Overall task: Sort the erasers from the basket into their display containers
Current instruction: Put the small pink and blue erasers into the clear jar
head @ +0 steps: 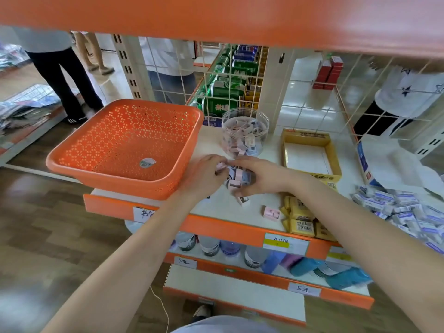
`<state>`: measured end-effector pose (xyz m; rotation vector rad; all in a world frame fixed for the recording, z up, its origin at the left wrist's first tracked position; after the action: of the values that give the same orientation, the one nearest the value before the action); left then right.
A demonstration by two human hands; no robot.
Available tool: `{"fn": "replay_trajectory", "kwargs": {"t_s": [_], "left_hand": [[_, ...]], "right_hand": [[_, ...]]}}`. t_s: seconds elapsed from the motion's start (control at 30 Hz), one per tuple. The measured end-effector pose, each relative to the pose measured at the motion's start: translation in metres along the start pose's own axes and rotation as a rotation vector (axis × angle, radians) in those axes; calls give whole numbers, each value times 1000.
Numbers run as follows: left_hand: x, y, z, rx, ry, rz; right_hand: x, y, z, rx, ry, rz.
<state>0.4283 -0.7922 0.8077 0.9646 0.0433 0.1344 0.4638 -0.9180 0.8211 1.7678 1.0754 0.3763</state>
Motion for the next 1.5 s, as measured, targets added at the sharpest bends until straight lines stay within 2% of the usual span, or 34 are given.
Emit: {"fn": "replay_trajectory", "kwargs": {"t_s": [0.27,0.4,0.6,0.7,0.83,0.93,1.0,1.2,1.5], "left_hand": [[-22,-4,0,-104,-3,-63],[-30,-5,4,-65,-17,-78],[-47,8,19,-228,2,11],[-53,17,19,-299,-35,66],[-63,20,10,-183,-21,-116],[-74,20,-6,-52,-6,-218],[-77,20,-12,-20,7,-221],[-78,16,-4,-174,36,-147],[-74,7,13,-167,0,26]], "right_hand": [[-12,-4,-10,-14,15,75],[-25,-4,-9,-4,-5,74],[-47,12,-6,37,-62,57],[-56,18,-5,-65,-64,-24],[-63,14,-2,-264,-101,-101],[-64,7,-1,-294,-123,-110],[-63,8,-2,-277,-122,-78],[-57,7,-13,-276,-88,-15],[-44,9,-7,-174,-117,272]]}}
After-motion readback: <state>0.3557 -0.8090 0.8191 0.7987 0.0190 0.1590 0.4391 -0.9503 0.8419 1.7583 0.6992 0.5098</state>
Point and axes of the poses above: each hand's wrist, its own x-axis towards the middle knuckle, its own y-axis out of the back of the hand, z = x × y, the point moved 7 cm from there along x, towards the middle knuckle
